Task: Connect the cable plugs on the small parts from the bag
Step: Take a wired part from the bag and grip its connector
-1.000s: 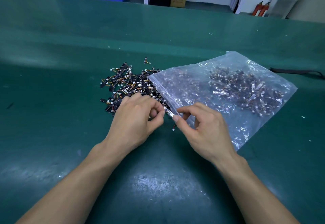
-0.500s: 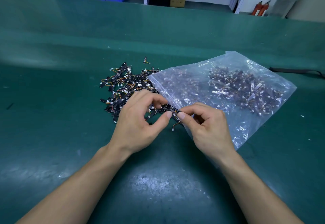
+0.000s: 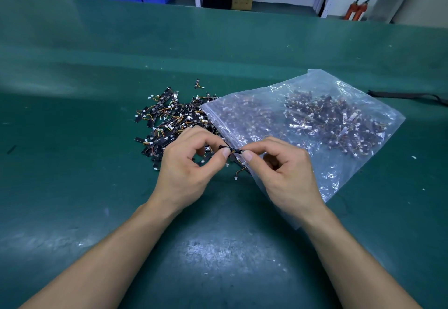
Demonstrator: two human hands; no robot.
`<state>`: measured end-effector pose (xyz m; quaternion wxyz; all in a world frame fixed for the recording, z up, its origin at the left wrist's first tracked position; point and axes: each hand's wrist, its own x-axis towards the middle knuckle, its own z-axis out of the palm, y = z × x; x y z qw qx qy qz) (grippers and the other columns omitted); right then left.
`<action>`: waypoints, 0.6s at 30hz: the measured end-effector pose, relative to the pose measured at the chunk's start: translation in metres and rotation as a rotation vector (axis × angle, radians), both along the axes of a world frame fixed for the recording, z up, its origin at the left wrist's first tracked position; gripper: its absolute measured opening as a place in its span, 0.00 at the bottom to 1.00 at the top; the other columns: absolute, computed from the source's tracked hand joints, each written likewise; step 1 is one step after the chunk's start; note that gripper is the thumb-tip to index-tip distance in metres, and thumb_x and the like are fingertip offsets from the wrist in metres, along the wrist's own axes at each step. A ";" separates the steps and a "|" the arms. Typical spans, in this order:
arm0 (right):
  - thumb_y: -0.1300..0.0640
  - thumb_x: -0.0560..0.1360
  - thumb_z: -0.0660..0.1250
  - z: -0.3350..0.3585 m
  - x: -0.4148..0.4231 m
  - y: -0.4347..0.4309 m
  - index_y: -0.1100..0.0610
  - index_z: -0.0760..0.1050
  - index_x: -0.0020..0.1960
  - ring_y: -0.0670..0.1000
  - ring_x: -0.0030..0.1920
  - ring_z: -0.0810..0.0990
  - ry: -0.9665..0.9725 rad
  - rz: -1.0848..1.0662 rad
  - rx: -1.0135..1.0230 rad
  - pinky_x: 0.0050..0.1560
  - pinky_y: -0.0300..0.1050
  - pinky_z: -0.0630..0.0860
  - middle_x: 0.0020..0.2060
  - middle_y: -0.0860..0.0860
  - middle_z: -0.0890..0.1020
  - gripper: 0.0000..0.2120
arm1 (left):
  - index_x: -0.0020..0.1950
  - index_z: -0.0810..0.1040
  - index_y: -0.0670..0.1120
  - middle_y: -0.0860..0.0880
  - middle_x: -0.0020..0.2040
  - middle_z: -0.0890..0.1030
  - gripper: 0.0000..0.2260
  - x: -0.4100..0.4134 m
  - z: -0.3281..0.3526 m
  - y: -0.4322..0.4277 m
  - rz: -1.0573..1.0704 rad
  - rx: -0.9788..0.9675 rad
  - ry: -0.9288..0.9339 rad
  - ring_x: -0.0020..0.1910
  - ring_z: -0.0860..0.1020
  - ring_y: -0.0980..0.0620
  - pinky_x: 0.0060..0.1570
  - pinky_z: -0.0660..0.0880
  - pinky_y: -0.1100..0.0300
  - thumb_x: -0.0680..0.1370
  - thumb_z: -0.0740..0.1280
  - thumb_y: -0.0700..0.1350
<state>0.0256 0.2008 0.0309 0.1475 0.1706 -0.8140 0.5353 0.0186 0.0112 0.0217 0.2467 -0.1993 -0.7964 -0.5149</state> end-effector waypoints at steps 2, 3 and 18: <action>0.57 0.75 0.71 -0.001 0.000 0.000 0.54 0.85 0.43 0.44 0.28 0.68 0.002 -0.008 0.015 0.34 0.32 0.64 0.34 0.42 0.78 0.04 | 0.43 0.81 0.45 0.52 0.40 0.80 0.05 0.000 -0.001 0.000 -0.013 0.007 -0.016 0.42 0.77 0.50 0.42 0.71 0.59 0.76 0.70 0.45; 0.57 0.75 0.71 -0.001 -0.001 -0.001 0.53 0.84 0.43 0.44 0.28 0.69 0.002 -0.008 0.018 0.34 0.31 0.64 0.34 0.41 0.78 0.04 | 0.43 0.81 0.45 0.52 0.40 0.80 0.05 0.000 -0.001 0.000 -0.020 0.006 -0.023 0.42 0.77 0.49 0.41 0.71 0.57 0.76 0.70 0.46; 0.52 0.76 0.70 -0.001 0.000 -0.002 0.52 0.83 0.43 0.54 0.30 0.72 -0.090 0.015 -0.032 0.33 0.38 0.67 0.36 0.48 0.81 0.06 | 0.42 0.81 0.51 0.53 0.39 0.81 0.05 0.002 0.001 0.003 -0.070 0.105 -0.155 0.40 0.76 0.53 0.42 0.70 0.63 0.76 0.71 0.42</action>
